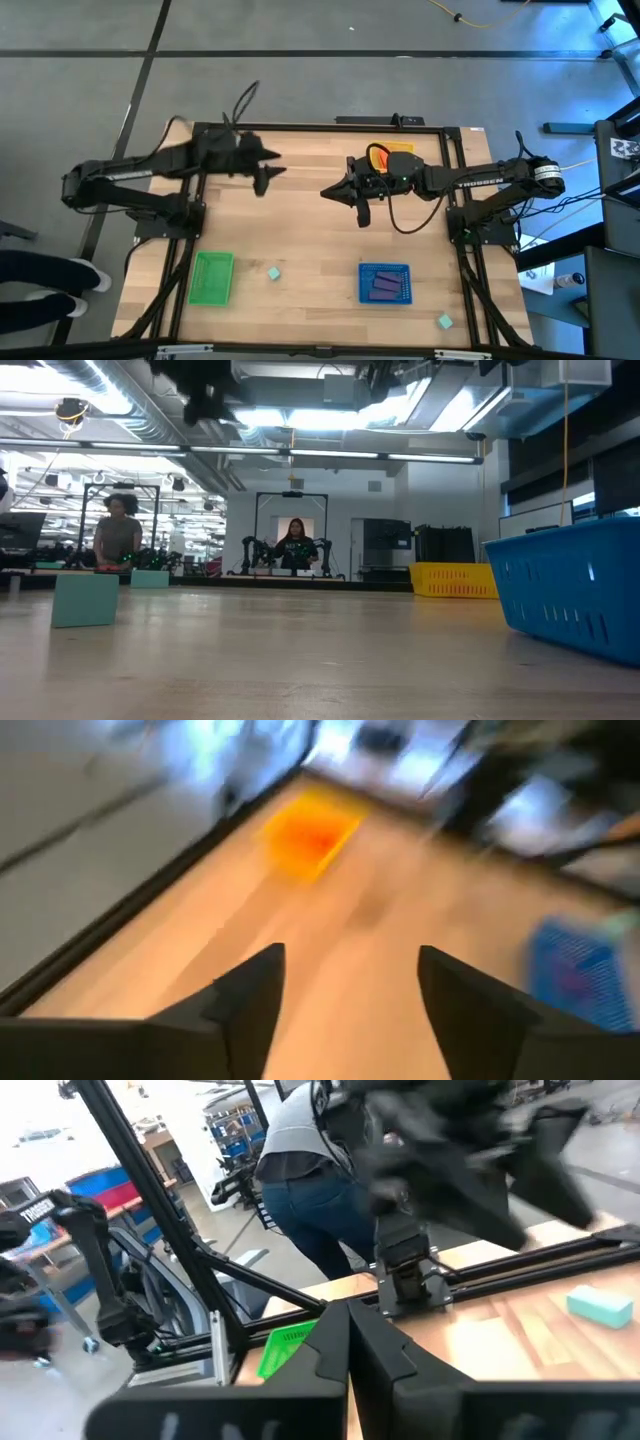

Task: Sort & place blocks by color
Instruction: Put the top blue block into the green bin

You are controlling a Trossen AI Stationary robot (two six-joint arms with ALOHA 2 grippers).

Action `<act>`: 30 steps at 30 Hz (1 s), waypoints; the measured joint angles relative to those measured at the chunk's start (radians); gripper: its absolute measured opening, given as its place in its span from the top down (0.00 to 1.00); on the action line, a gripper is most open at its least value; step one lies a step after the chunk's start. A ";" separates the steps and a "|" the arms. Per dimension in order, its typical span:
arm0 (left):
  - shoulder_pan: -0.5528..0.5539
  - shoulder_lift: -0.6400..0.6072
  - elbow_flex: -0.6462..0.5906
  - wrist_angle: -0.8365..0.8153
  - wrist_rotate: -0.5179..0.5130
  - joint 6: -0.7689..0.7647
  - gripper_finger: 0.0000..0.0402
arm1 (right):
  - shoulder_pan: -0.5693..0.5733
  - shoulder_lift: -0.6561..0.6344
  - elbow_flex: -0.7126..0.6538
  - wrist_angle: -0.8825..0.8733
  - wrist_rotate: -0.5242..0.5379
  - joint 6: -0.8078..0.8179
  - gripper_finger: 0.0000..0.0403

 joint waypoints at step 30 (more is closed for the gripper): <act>0.681 0.646 0.127 -0.601 -0.059 0.443 0.35 | 0.119 0.000 0.000 -0.067 0.017 0.121 1.00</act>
